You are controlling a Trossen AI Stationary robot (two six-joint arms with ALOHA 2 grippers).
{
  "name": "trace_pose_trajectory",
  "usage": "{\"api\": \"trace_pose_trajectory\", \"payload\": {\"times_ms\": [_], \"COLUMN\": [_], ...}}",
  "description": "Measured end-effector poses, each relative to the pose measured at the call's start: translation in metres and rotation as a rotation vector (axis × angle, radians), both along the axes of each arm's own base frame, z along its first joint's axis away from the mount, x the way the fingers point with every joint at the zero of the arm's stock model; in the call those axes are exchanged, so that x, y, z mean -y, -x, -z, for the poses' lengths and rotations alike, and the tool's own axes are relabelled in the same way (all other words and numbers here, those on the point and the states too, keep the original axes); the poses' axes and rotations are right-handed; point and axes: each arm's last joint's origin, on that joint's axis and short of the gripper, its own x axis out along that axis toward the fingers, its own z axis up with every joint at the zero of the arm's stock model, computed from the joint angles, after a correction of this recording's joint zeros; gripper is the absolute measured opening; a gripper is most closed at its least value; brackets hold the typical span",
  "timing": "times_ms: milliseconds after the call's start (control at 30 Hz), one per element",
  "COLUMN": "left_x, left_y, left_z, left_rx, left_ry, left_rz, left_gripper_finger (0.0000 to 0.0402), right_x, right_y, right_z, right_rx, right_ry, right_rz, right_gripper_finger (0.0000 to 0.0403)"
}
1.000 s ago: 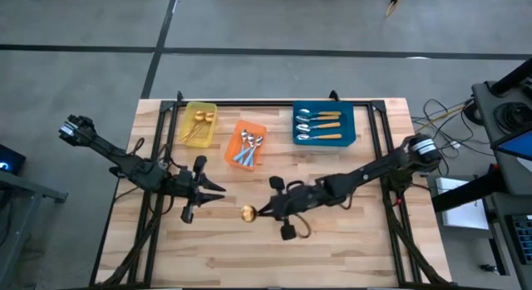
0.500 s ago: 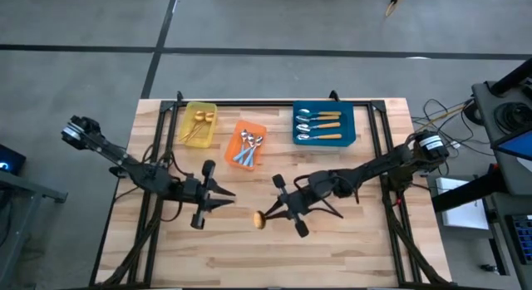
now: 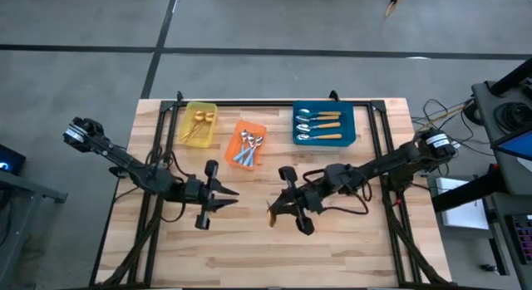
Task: Sort silverware by color (type)
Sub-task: Put the gold spoon into the yellow bin
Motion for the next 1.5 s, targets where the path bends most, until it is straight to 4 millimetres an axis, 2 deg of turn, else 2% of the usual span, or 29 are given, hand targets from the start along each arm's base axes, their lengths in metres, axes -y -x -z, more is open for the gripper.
{"api": "trace_pose_trajectory", "payload": {"times_ms": [200, 300, 667, 767, 1267, 1500], "left_x": [0.001, 0.004, 0.018, 0.018, 0.021, 0.026], "left_y": [-0.002, -0.006, -0.032, -0.037, -0.045, -0.054], "left_z": [0.002, 0.004, 0.004, 0.002, -0.004, 0.003], "left_rx": [0.002, 0.021, -0.025, -0.055, -0.078, -0.094], "left_ry": [0.024, 0.038, -0.017, -0.018, -0.033, -0.092], "left_rz": [0.005, 0.006, -0.001, -0.064, -0.115, -0.113], "left_gripper_finger": [0.0059, 0.0059, 0.0059, 0.0063, 0.0153, 0.0166], "right_x": [-0.001, -0.002, 0.001, 0.002, 0.005, 0.008], "right_y": [-0.003, -0.002, 0.007, 0.012, 0.013, 0.012], "right_z": [0.009, 0.007, 0.011, 0.014, 0.013, 0.013], "right_rx": [-0.012, 0.020, 0.104, 0.137, 0.140, 0.132], "right_ry": [0.024, 0.031, 0.018, 0.001, -0.019, -0.045], "right_rz": [-0.005, -0.025, -0.025, -0.034, 0.002, 0.056], "right_gripper_finger": [0.0012, 0.0012, 0.0012, 0.0012, 0.0012, 0.0012]}}
